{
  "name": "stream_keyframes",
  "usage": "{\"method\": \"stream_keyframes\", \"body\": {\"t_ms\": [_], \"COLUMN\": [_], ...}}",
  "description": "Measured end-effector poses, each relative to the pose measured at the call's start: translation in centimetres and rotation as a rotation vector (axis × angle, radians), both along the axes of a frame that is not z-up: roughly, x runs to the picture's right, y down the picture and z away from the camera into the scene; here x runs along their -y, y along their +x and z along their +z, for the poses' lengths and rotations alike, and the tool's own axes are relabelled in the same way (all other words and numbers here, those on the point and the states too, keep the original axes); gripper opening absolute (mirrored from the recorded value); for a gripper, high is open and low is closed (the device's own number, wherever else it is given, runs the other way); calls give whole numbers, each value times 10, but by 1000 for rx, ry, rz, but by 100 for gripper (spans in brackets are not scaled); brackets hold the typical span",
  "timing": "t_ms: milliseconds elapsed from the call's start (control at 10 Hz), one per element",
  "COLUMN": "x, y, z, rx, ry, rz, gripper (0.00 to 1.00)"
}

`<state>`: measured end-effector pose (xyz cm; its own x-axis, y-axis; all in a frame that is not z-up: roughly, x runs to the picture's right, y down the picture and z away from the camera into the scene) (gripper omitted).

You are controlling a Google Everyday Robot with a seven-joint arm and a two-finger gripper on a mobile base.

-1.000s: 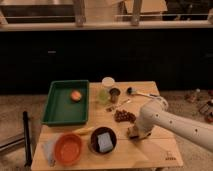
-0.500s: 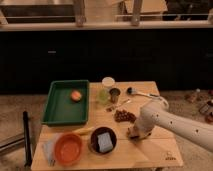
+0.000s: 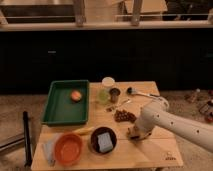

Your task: Wipe tray with eraser

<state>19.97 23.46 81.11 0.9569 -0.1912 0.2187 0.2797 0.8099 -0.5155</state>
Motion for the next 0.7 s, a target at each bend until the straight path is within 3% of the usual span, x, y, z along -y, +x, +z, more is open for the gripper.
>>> {"method": "stream_keyframes", "body": {"t_ms": [300, 700], "x": [0, 2], "y": [-2, -2], "z": [-5, -21], "rx": [-3, 15], "ry": [27, 111], "rz": [-10, -19], "gripper": [3, 3]}}
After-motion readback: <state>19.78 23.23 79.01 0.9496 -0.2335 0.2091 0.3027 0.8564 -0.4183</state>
